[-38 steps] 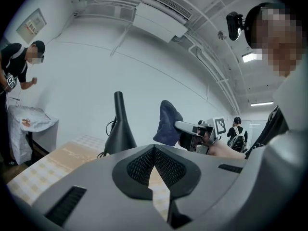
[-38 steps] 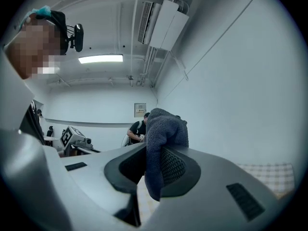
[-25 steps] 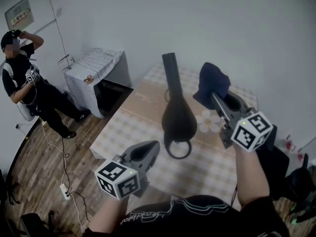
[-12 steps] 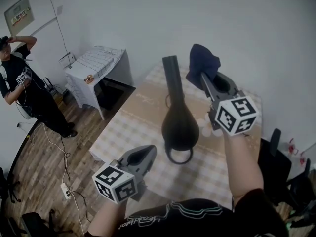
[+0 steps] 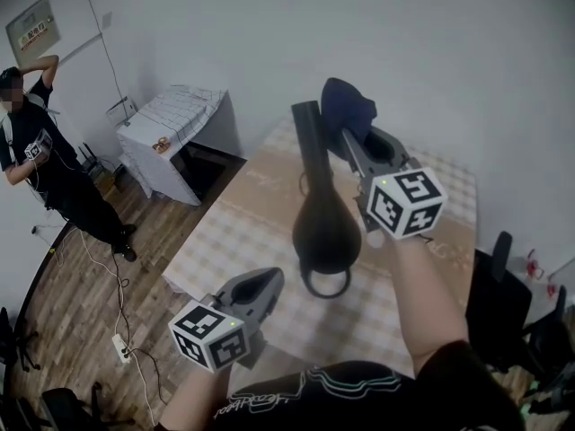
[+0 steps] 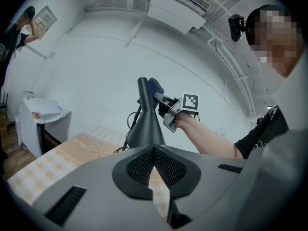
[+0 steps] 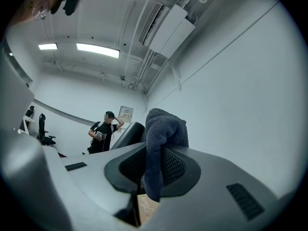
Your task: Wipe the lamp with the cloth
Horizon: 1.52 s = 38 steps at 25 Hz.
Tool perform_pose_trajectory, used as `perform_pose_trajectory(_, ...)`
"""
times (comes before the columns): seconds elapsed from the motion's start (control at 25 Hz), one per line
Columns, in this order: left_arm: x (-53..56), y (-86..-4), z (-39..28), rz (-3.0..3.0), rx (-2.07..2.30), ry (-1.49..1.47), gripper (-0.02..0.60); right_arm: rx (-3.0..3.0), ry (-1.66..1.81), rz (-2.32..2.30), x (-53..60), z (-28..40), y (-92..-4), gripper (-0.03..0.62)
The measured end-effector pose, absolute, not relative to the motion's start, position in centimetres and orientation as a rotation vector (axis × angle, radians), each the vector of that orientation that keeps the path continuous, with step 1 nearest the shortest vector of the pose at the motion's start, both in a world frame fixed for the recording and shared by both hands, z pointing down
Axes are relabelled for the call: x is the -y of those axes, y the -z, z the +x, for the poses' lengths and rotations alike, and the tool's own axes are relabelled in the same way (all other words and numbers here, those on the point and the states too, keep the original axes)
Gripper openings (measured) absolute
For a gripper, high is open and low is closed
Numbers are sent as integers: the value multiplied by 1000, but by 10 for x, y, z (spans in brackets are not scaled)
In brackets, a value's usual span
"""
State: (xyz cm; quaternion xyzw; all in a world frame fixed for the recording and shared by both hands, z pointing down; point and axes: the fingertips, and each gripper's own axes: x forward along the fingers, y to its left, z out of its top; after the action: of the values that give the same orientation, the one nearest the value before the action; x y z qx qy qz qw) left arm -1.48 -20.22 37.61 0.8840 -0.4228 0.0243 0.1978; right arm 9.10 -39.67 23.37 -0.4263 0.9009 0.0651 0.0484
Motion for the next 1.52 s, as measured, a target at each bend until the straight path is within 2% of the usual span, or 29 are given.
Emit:
perform_pose_trajectory(0.52,201,-378,-18,2465,1186,-78,0,-2876,-256,-1084,385,64,-245,61)
perform_pose_trajectory(1.52,192,-376,-7,2476,1172,-86,0,-3063,-331,-918,353,68,-283,61)
